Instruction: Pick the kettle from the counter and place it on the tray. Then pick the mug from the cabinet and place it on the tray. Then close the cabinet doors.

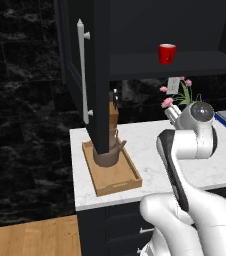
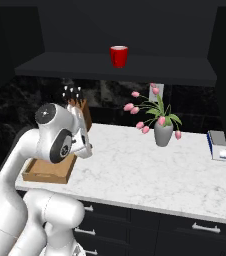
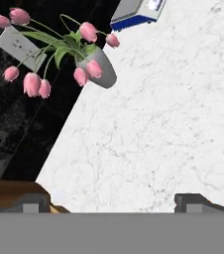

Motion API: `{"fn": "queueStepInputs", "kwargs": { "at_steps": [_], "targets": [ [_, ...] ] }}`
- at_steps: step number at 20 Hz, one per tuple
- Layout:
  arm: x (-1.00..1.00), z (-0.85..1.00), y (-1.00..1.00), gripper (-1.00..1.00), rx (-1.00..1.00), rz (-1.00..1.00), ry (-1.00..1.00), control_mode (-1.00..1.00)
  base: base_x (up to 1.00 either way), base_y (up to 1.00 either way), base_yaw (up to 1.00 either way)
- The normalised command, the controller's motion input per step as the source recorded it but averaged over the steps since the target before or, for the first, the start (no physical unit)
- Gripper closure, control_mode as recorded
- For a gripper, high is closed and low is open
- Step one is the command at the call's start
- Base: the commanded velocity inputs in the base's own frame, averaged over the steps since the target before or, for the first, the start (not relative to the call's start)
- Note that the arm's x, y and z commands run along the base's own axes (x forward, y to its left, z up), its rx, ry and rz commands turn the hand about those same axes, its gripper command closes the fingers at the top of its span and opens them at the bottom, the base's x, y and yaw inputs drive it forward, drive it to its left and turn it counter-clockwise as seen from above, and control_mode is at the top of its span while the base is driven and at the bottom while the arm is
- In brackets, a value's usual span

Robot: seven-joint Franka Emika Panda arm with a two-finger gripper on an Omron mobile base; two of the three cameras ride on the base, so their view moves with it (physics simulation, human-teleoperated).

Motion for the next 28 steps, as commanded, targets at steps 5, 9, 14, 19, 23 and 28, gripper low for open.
{"fn": "queueStepInputs", "kwargs": {
  "at_steps": [5,9,14,19,23,28],
  "targets": [
    [-0.44,0.62,-0.56,-1.00,-0.12,0.02,-0.13,-1.00,0.00,0.00,0.00],
    [-0.44,0.75,-0.49,-1.00,-0.13,0.01,-0.22,-1.00,0.00,0.00,0.00],
    [-0.25,0.86,-0.35,-1.00,-0.13,0.13,-0.21,-1.00,0.00,0.00,0.00],
    [-0.10,0.85,-0.06,-1.00,-0.18,0.29,-0.12,-1.00,0.00,0.00,0.00],
    [-0.04,0.55,0.00,-1.00,-0.22,0.29,-0.07,-1.00,0.00,0.00,0.00],
    [-0.06,0.26,0.03,-1.00,-0.31,0.15,-0.08,-1.00,0.00,0.00,0.00]
  ]
}}
